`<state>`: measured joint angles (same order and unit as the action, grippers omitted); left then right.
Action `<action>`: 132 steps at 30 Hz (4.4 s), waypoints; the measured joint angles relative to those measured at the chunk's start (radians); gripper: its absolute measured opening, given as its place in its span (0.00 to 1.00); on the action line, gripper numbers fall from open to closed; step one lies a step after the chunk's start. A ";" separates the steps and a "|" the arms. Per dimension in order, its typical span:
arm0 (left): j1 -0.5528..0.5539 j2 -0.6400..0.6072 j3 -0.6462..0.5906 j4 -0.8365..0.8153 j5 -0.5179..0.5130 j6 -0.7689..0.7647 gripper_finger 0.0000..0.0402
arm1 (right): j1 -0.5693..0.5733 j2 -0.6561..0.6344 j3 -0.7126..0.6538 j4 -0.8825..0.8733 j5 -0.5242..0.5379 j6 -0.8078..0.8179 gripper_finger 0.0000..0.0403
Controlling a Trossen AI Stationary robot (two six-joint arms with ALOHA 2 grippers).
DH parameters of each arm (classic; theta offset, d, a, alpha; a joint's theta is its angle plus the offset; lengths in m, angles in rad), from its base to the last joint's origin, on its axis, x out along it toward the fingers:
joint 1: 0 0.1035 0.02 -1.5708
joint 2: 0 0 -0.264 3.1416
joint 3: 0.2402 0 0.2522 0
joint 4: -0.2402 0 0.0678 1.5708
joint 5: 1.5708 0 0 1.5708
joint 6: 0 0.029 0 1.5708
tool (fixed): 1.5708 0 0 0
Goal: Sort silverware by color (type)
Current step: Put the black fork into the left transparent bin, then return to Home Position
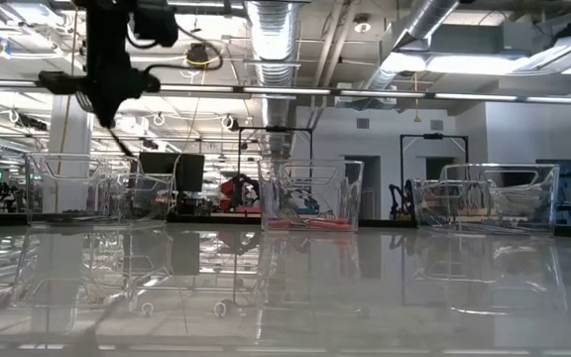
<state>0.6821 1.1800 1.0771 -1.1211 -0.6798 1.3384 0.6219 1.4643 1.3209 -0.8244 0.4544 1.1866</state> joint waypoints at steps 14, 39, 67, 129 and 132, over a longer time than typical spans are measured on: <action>0.041 0.178 0.000 -0.092 -0.016 -0.083 0.00 | -0.040 0.000 0.000 -0.009 0.023 -0.091 0.52; -0.092 0.349 0.000 -0.050 -0.048 -0.096 0.27 | 0.009 0.000 0.000 -0.005 0.022 -0.088 0.52; -0.571 0.330 0.375 0.422 0.737 -1.291 0.43 | 0.034 -0.240 -0.002 0.003 0.186 -0.500 0.52; -0.856 -1.173 -1.032 1.223 0.316 -1.697 0.00 | -0.557 -1.461 -1.265 0.833 -0.231 -0.660 0.03; -0.856 -1.178 -1.042 1.235 0.298 -1.687 0.00 | -0.562 -1.453 -1.297 0.863 -0.211 -0.671 0.03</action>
<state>-0.1735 0.0024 0.0351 0.1134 -0.3819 -0.3487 0.0603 0.0112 0.0243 0.0383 0.2434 0.5157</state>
